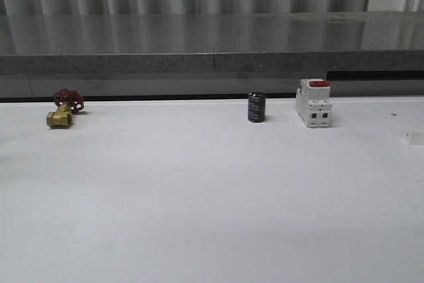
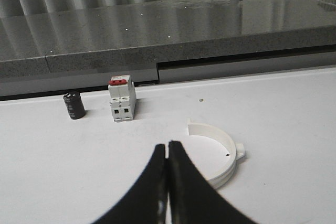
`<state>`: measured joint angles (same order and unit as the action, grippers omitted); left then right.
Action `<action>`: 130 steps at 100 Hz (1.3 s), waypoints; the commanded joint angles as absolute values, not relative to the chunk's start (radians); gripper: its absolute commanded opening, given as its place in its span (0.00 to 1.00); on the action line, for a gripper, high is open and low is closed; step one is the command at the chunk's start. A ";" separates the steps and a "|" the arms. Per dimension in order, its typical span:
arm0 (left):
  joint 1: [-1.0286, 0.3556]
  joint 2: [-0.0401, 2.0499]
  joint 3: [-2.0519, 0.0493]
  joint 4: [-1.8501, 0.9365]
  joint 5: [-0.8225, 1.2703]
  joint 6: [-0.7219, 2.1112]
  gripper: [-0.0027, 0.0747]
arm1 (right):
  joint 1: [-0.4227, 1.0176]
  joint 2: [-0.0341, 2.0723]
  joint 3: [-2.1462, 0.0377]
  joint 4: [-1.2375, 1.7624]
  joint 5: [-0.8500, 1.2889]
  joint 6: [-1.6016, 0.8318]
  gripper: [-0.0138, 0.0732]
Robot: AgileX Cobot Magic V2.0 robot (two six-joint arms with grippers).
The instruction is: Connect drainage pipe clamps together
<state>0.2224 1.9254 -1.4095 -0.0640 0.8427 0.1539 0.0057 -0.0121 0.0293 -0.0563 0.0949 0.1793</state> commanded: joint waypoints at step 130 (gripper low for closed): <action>-0.459 1.964 -1.443 0.038 0.759 -0.327 0.09 | 0.007 -0.030 0.009 -0.057 0.014 0.171 0.08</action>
<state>-0.4517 2.0155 -1.4140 0.0362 0.7895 -0.3127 0.0057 -0.0121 0.0293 -0.0563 0.0949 0.1793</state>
